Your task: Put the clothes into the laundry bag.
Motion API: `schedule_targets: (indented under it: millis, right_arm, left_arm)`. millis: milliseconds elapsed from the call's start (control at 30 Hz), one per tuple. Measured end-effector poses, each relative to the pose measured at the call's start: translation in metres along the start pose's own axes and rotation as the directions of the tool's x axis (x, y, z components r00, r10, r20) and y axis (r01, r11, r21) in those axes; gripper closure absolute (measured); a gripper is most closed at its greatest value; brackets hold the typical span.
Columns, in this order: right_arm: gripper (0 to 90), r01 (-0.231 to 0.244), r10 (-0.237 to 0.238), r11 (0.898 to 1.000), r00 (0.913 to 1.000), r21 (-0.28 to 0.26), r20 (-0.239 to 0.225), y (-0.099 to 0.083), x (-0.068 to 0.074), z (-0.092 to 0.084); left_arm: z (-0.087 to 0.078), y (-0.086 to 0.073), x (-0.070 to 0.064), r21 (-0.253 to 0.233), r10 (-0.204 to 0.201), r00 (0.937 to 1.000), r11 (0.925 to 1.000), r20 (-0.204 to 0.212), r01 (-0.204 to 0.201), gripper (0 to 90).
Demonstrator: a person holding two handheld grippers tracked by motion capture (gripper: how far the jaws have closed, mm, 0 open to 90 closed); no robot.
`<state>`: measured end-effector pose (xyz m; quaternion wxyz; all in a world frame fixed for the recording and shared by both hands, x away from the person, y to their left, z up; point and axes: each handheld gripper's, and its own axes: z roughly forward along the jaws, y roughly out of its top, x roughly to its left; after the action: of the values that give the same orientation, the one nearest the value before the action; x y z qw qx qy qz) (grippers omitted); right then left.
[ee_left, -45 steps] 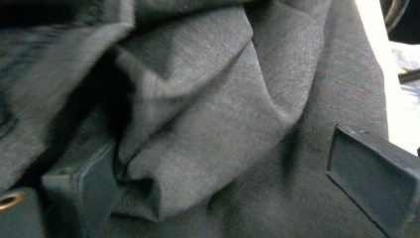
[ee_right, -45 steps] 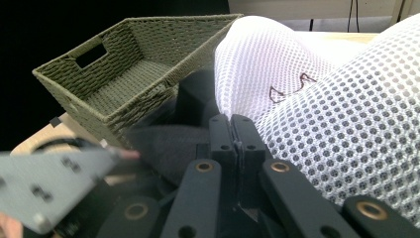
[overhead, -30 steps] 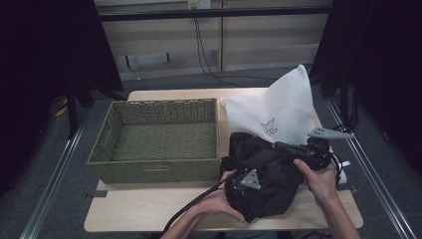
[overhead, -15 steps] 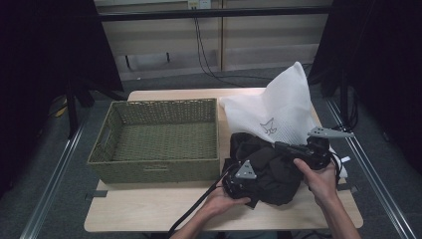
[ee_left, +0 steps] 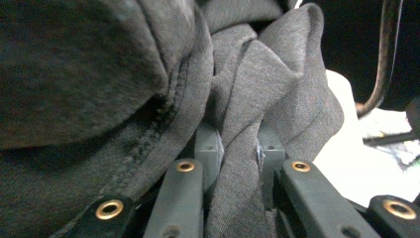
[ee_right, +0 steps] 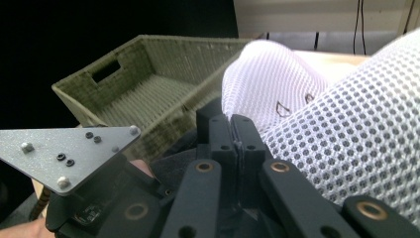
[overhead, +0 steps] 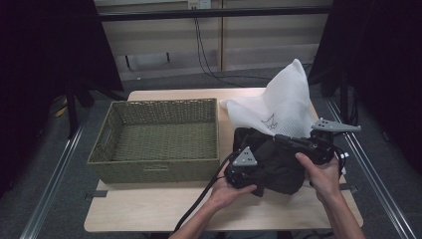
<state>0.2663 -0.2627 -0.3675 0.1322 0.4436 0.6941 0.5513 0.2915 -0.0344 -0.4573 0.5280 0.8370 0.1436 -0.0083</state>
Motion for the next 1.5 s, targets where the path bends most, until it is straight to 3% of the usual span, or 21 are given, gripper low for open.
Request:
schedule_targets:
  millis: [233, 400, 433, 467, 733, 767, 933, 967, 1133, 1200, 1267, 1300, 1333, 1500]
  right_arm:
    - [89.1, 0.007, -0.008, 1.0, 0.9999, -0.026, -0.012, 0.017, 0.006, -0.007]
    - [89.2, 0.021, -0.021, 0.999, 0.9996, -0.033, -0.017, 0.026, 0.011, -0.008]
    - [89.2, 0.029, -0.029, 0.999, 0.9993, -0.023, -0.022, 0.028, 0.016, -0.006]
    - [89.2, 0.032, -0.032, 0.999, 0.9991, -0.019, -0.026, 0.028, 0.017, -0.005]
    - [89.2, 0.043, -0.043, 0.999, 0.9986, 0.002, -0.03, 0.026, 0.027, -0.002]
    - [89.2, 0.047, -0.047, 0.999, 0.9985, 0.0, -0.03, 0.026, 0.028, -0.002]
    - [89.3, 0.044, -0.043, 0.999, 0.9983, 0.017, -0.039, 0.021, 0.032, -0.001]
    - [89.3, 0.039, -0.038, 0.999, 0.9985, 0.02, -0.04, 0.02, 0.032, 0.0]
    - [89.3, 0.033, -0.032, 0.999, 0.9988, 0.027, -0.036, 0.017, 0.036, 0.001]
    - [89.4, 0.021, -0.02, 1.0, 0.999, 0.015, -0.041, 0.018, 0.036, 0.001]
    - [89.3, 0.022, -0.023, 1.0, 0.9982, -0.012, -0.055, 0.021, 0.037, -0.003]
    - [89.4, 0.022, -0.023, 0.999, 0.9976, -0.029, -0.066, 0.024, 0.039, -0.007]
    - [89.4, 0.023, -0.026, 0.999, 0.9969, -0.043, -0.075, 0.027, 0.041, -0.011]
    - [89.3, 0.052, -0.057, 0.997, 0.9953, -0.062, -0.078, 0.039, 0.05, -0.021]
  left_arm:
    - [-0.019, 0.032, -0.002, -0.108, 0.013, 0.9997, 0.9941, 0.019, -0.01, 78.4]
    - [-0.021, 0.047, -0.006, -0.128, 0.028, 0.9994, 0.9914, 0.018, -0.025, 78.6]
    - [-0.022, 0.052, -0.006, -0.137, 0.017, 0.9999, 0.9904, -0.001, -0.017, 78.6]
    - [-0.022, 0.053, -0.004, -0.147, 0.012, 0.9999, 0.9891, 0.006, -0.011, 78.6]
    - [-0.024, 0.056, 0.005, -0.161, -0.021, 0.9972, 0.9869, -0.072, 0.009, 78.7]
    - [-0.024, 0.056, 0.004, -0.166, -0.031, 0.9936, 0.986, -0.109, 0.013, 78.7]
    - [-0.022, 0.056, 0.009, -0.172, -0.049, 0.9923, 0.9846, -0.114, 0.029, 78.8]
    - [-0.016, 0.054, 0.011, -0.18, -0.071, 0.991, 0.9824, -0.114, 0.05, 78.8]
    - [-0.004, 0.051, 0.016, -0.179, -0.098, 0.9862, 0.9811, -0.133, 0.073, 78.8]
    - [-0.002, 0.057, 0.014, -0.186, -0.117, 0.9845, 0.9784, -0.131, 0.091, 78.7]
    - [-0.005, 0.062, 0.012, -0.184, -0.102, 0.9862, 0.98, -0.131, 0.077, 78.7]
    - [-0.014, 0.073, 0.005, -0.193, -0.067, 0.9908, 0.9802, -0.118, 0.043, 78.7]
    - [-0.019, 0.078, 0.002, -0.197, -0.056, 0.9922, 0.9799, -0.111, 0.033, 78.7]
    - [-0.028, 0.09, -0.007, -0.211, -0.037, 0.9928, 0.9774, -0.114, 0.012, 78.6]
